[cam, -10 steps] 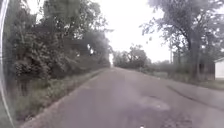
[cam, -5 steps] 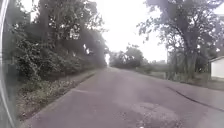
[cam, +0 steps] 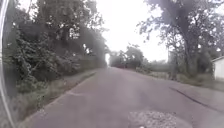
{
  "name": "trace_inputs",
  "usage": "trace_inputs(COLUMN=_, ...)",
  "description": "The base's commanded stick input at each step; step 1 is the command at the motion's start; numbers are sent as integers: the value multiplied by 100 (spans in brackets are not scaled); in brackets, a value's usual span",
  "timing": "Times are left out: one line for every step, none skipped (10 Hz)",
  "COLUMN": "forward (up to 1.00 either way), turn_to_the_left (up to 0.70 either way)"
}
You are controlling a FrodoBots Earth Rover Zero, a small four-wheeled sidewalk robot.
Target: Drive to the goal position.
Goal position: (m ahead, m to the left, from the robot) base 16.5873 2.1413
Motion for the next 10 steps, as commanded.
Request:
trace_inputs(forward=70, turn_to_the_left=1)
trace_inputs(forward=70, turn_to_the_left=1)
trace_inputs(forward=70, turn_to_the_left=1)
trace_inputs(forward=70, turn_to_the_left=1)
trace_inputs(forward=70, turn_to_the_left=1)
trace_inputs(forward=70, turn_to_the_left=1)
trace_inputs(forward=70, turn_to_the_left=1)
trace_inputs(forward=70, turn_to_the_left=1)
trace_inputs(forward=70, turn_to_the_left=1)
trace_inputs(forward=70, turn_to_the_left=1)
